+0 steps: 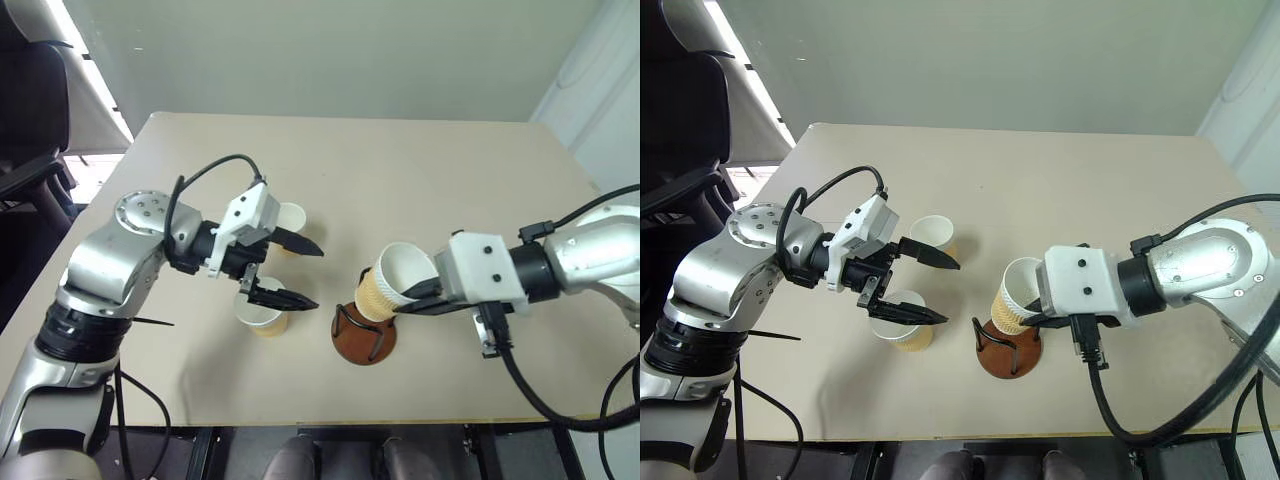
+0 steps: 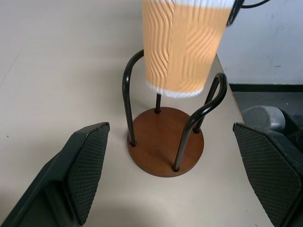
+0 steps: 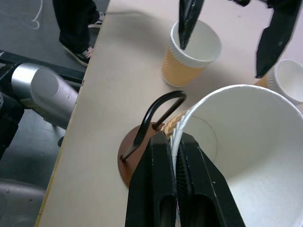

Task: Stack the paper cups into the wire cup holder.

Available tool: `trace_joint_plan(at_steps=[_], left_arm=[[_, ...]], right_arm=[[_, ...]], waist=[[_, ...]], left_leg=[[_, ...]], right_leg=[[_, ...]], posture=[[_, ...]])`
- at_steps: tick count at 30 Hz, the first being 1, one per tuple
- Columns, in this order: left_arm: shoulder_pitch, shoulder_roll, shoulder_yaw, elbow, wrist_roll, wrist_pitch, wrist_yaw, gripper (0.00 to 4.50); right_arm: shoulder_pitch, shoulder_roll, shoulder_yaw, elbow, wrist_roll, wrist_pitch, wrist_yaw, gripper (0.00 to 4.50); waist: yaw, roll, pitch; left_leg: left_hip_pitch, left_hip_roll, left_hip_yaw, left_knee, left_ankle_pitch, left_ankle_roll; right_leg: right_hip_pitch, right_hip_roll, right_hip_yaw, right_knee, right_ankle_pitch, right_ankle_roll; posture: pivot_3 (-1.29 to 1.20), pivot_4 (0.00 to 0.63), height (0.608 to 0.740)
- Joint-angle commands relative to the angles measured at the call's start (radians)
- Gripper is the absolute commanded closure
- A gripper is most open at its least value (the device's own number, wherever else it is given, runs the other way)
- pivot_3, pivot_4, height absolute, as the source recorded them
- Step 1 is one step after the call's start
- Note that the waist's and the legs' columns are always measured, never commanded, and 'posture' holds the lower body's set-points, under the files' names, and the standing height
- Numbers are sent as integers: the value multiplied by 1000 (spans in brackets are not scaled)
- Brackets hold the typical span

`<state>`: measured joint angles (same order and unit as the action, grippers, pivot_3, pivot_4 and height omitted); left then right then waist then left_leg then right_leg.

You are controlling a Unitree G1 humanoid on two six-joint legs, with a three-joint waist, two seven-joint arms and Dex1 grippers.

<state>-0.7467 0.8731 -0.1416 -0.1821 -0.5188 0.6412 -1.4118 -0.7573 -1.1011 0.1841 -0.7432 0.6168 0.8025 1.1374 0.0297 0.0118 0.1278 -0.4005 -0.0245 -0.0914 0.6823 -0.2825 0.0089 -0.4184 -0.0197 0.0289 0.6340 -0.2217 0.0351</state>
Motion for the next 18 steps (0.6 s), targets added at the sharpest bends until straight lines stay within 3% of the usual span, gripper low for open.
trace_joint_plan(at_steps=[1,12,18], left_arm=[[-5,4,15,-35,-12,5,5,0],[1,8,17,-30,0,-8,17,0],[27,74,14,-26,106,-103,38,0]], right_arm=[[-4,4,-7,-11,-3,-6,11,3891],[-23,92,-54,30,9,40,-70,128],[-15,107,-125,72,29,57,-115,128]], waist=[[0,0,0],[0,0,0],[-2,0,0]], left_leg=[[0,0,0,0,0,0],[0,0,0,0,0,0],[0,0,0,0,0,0]], right_leg=[[0,0,0,0,0,0],[0,0,0,0,0,0],[0,0,0,0,0,0]], posture=[[0,150,740],[0,150,740],[0,150,740]])
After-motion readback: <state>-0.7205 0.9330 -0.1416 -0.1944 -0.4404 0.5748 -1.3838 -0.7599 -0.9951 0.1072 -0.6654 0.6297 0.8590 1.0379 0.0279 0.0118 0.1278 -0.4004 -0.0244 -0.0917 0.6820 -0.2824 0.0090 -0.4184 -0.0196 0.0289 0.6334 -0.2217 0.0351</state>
